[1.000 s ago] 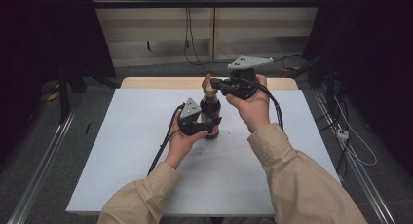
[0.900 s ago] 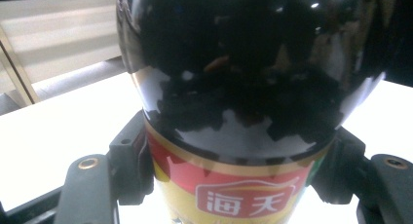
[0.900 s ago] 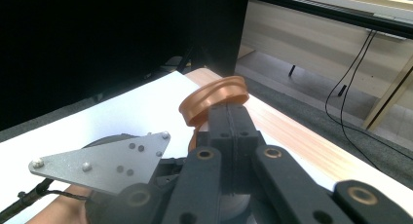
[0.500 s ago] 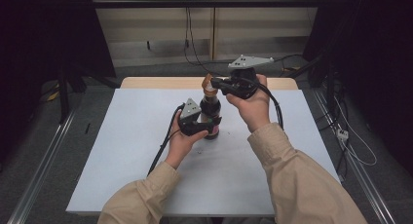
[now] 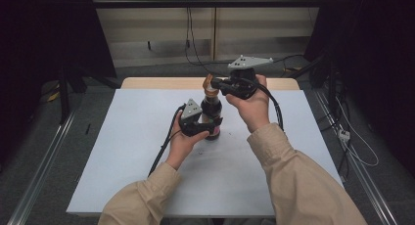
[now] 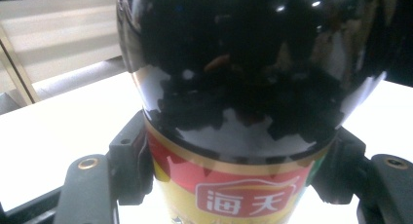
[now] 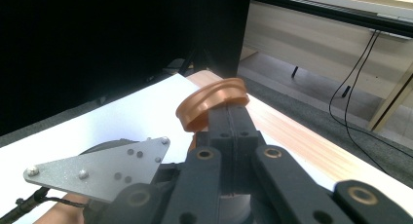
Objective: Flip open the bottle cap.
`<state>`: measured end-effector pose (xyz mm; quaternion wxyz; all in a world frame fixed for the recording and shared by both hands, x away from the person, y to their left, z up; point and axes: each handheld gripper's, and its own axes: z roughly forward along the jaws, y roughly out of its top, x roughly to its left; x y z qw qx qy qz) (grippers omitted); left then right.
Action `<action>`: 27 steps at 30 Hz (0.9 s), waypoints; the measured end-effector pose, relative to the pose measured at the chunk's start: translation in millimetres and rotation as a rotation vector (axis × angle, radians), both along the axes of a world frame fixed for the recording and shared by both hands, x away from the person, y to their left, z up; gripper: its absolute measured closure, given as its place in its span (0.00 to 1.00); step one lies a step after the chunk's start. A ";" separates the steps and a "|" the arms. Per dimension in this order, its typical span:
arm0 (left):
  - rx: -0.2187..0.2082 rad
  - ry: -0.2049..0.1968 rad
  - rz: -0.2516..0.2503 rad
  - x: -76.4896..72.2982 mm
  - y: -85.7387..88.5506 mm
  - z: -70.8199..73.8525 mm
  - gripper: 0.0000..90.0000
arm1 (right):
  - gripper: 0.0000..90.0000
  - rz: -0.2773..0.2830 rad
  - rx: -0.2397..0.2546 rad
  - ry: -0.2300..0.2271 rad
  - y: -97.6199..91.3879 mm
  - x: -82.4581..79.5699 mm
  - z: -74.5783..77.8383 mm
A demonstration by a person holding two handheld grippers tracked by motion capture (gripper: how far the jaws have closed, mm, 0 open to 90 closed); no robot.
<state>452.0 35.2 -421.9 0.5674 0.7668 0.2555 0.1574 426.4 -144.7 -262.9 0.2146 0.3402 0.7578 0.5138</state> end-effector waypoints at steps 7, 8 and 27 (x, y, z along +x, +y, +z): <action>0.000 0.002 0.000 0.0 0.1 0.1 0.34 | 1.00 -0.002 0.001 -0.001 1.2 0.5 -0.2; -0.002 0.003 0.000 0.0 0.0 0.1 0.33 | 1.00 -0.001 0.000 -0.003 1.5 0.6 -0.2; -0.020 0.019 0.017 -0.8 -0.9 -0.6 0.33 | 1.00 0.011 0.003 -0.013 6.5 0.1 2.9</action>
